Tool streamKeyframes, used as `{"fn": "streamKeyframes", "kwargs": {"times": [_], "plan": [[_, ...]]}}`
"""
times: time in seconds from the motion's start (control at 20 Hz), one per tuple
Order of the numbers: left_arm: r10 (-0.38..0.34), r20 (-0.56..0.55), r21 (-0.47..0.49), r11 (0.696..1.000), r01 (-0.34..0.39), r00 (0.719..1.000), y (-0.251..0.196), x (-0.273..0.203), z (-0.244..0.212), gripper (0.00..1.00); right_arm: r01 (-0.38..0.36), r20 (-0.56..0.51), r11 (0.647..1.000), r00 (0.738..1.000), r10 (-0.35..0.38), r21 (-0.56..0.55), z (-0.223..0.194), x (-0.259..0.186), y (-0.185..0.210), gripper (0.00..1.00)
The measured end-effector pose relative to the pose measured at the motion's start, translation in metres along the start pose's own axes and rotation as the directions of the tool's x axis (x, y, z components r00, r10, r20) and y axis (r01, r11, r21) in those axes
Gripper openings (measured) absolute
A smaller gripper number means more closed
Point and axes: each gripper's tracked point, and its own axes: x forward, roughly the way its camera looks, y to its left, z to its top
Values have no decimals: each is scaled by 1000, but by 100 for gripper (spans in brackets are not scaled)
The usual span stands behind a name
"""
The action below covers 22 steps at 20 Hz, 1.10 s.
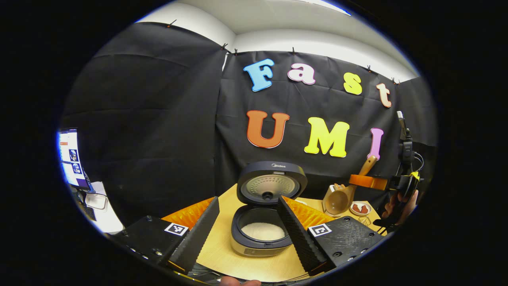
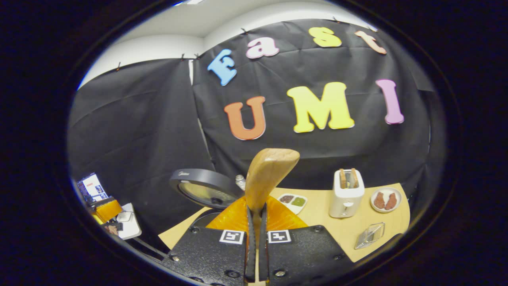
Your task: Close the left gripper, press the button to open the rice cooker; take a wooden spoon from the chopstick holder with the right hand, scoop a spoonful of rice and pour it into the rice cooker, then put the wooden spoon back into the chopstick holder.
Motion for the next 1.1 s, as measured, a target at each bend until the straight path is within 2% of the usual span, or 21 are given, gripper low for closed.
{"fn": "streamKeyframes", "kwargs": {"times": [0.2, 0.45, 0.55, 0.85, 1.1], "plan": [[-26, 9, 28, 999, 26, 1000, -25, 18, -1, 95, 159, 1, 986, 987, -159, 50, -2, -28, -98, 8], [-53, -4, 44, 998, 53, 999, -54, 34, -2, 95, 335, -27, 937, 942, -334, 93, -26, -40, -220, 11], [-56, -9, 46, 997, 56, 998, -65, 38, -3, 95, 397, -53, 913, 918, -393, 96, -41, -38, -263, 8], [-47, -35, 55, 997, 49, 998, -77, 43, -3, 95, 486, -139, 865, 872, -470, 121, -102, -16, -333, 8], [-27, -56, 59, 998, 30, 998, -78, 45, -3, 95, 478, -191, 869, 872, -451, 131, -142, 5, -348, 9]]}}
